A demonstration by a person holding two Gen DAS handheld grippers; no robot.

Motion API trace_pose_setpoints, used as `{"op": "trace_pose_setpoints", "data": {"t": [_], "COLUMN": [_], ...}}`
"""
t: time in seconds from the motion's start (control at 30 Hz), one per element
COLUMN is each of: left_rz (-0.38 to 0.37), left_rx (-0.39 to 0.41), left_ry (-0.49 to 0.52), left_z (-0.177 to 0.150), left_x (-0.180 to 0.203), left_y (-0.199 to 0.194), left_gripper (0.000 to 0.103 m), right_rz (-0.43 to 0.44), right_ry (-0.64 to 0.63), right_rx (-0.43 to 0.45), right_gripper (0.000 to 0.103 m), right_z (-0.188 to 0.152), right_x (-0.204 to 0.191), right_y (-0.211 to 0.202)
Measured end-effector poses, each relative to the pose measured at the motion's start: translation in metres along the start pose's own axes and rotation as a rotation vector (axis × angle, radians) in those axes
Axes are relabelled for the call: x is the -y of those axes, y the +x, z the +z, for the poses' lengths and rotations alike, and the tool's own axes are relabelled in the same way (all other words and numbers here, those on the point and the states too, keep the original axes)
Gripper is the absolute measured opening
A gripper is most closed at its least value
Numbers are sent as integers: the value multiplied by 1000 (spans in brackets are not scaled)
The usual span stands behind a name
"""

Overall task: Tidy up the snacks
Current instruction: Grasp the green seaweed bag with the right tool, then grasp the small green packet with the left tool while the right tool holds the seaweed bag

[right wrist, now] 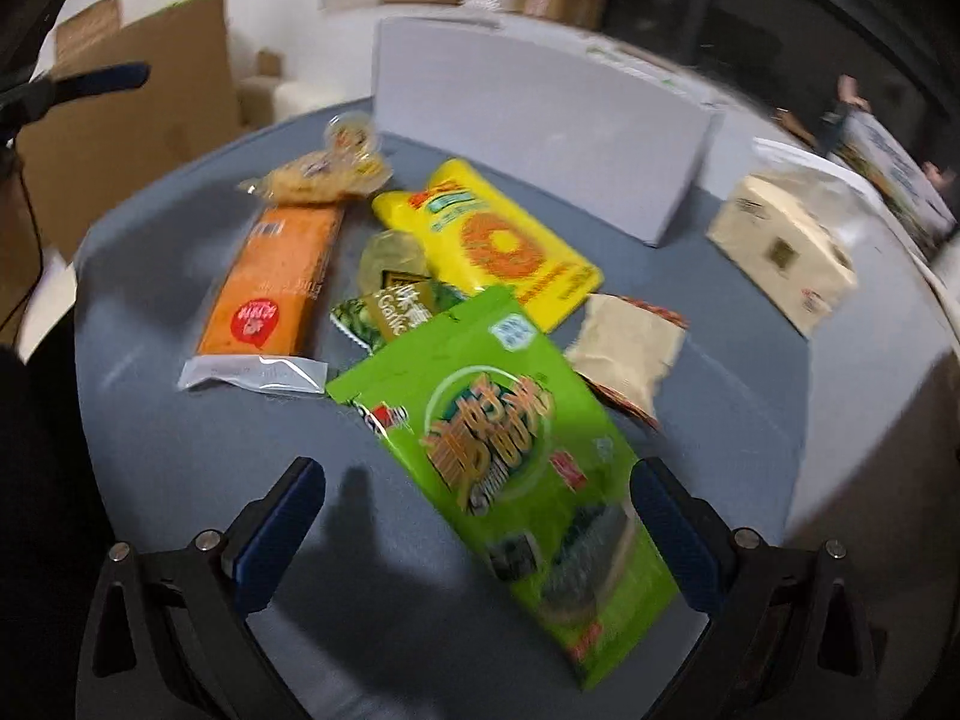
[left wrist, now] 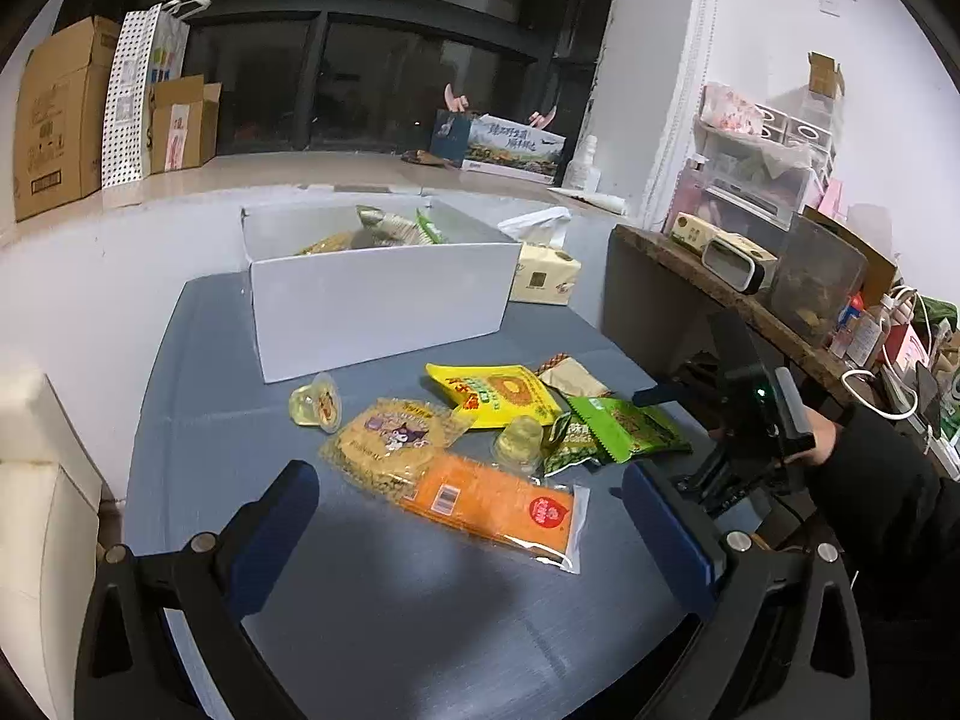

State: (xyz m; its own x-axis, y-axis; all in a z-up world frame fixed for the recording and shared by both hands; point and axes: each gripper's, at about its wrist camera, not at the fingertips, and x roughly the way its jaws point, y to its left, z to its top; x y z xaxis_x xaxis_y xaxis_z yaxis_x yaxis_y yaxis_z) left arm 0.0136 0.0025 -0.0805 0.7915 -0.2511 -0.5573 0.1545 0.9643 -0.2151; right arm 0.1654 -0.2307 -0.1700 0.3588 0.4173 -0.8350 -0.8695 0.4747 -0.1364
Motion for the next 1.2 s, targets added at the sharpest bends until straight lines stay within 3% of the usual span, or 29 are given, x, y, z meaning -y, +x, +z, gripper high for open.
{"op": "trace_pose_setpoints", "data": {"t": [0.13, 0.23, 0.3, 0.43, 0.5, 0.63, 0.83, 1.03, 1.2], "left_rz": [-1, 2, 2, -2, -9, -41, -92, -116, -92], "left_rx": [-1, 2, -4, -8, -13, -38, -100, -182, -318], "left_ry": [9, 11, 3, -8, -4, 23, 244, 435, 618], "left_z": [-2, -3, -3, -4, -3, 1, 11, 22, 19], "left_x": [0, -2, -4, -5, -3, 9, 64, 110, 125], "left_y": [0, -2, 0, 3, 5, 21, 74, 140, 195], "left_gripper": [103, 103, 103, 103, 103, 103, 103, 103, 103], "right_rz": [2, 5, 44, 25, 1, 19, 73, 25, 35], "right_ry": [-55, -5, 42, 15, 24, 141, 388, 520, 579], "right_rx": [-29, -58, -47, 30, 75, 195, 325, 339, 322], "right_gripper": [103, 103, 83, 68, 50, 51, 51, 51, 51], "right_z": [10, 11, 7, 0, -3, -8, -24, -44, -60], "right_x": [8, 27, 35, 23, 17, 19, 20, 12, 11], "right_y": [13, 17, 13, -11, -26, -61, -106, -125, -121]}}
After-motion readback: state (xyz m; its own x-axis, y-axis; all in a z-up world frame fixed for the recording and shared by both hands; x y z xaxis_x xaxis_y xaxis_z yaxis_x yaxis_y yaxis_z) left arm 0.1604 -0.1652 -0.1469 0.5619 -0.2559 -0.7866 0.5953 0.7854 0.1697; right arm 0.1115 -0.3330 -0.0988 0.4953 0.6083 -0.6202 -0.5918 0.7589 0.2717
